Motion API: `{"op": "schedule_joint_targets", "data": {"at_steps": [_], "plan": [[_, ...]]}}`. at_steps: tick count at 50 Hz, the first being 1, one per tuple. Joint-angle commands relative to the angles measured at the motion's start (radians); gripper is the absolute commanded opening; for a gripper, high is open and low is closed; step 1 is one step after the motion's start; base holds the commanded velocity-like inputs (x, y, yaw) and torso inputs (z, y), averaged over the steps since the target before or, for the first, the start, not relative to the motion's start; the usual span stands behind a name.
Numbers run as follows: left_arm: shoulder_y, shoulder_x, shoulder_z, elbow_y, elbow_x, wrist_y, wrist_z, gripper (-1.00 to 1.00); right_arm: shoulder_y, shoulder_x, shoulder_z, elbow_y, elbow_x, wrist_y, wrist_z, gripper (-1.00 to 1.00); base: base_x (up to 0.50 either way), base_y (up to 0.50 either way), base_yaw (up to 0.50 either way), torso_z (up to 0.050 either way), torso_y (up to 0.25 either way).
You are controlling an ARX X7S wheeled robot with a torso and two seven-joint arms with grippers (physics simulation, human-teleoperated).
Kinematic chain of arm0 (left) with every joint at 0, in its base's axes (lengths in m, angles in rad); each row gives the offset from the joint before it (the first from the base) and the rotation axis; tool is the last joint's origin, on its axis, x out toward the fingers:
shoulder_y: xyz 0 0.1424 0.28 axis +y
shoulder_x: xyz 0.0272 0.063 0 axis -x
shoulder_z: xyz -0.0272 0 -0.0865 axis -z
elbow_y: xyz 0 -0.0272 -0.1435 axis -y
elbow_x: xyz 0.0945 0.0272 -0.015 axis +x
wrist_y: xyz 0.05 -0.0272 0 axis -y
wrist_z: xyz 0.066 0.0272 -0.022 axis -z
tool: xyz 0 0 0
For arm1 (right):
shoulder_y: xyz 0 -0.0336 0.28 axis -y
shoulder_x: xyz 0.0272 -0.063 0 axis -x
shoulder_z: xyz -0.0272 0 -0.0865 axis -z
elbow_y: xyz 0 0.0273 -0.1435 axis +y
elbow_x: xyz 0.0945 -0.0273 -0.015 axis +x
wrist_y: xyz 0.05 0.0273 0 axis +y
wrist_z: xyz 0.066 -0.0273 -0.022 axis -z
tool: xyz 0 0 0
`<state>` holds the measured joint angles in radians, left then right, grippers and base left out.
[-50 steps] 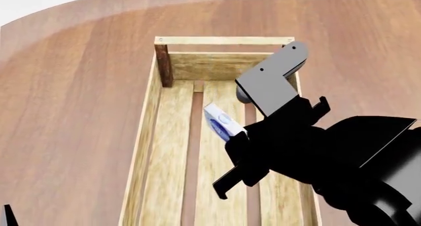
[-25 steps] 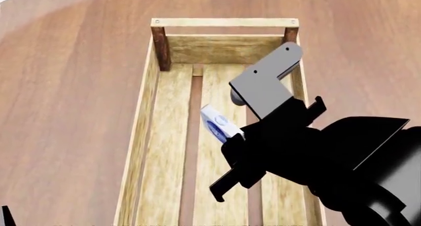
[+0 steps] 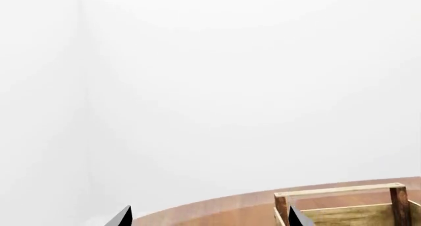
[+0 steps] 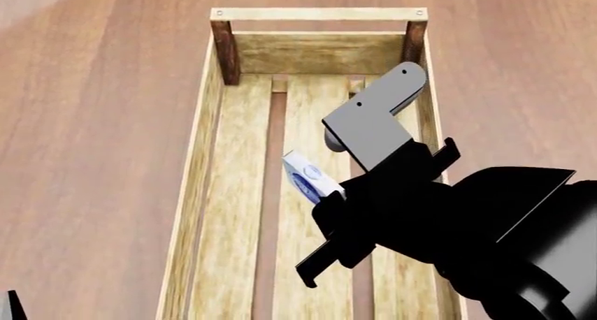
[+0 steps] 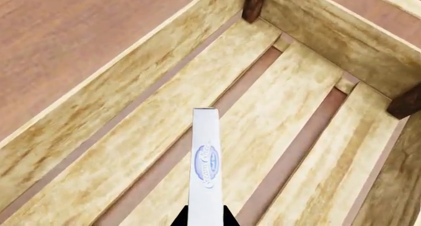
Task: Pick up the cream cheese and put it in the tray.
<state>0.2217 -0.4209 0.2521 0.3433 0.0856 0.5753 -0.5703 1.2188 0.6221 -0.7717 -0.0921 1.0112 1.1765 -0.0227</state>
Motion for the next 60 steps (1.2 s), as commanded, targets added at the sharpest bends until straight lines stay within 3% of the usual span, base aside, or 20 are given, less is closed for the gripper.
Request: {"op": "schedule_joint_targets", "data": {"at_steps": [1, 60], "plan": [[-0.003, 0.001, 0.001, 0.003, 0.005, -0.008, -0.002, 1.0, 0.011, -0.003, 0.0, 0.003, -0.011, -0.006, -0.007, -1.0, 0.0, 0.0, 0.0, 0.0, -0.051], [-0.001, -0.006, 0.006, -0.002, 0.007, 0.011, -0.016, 1.0, 0.009, -0.019, -0.035, 0.014, -0.019, -0.022, -0.009, -1.0, 0.0, 0.0, 0.0, 0.0, -0.069]]}}
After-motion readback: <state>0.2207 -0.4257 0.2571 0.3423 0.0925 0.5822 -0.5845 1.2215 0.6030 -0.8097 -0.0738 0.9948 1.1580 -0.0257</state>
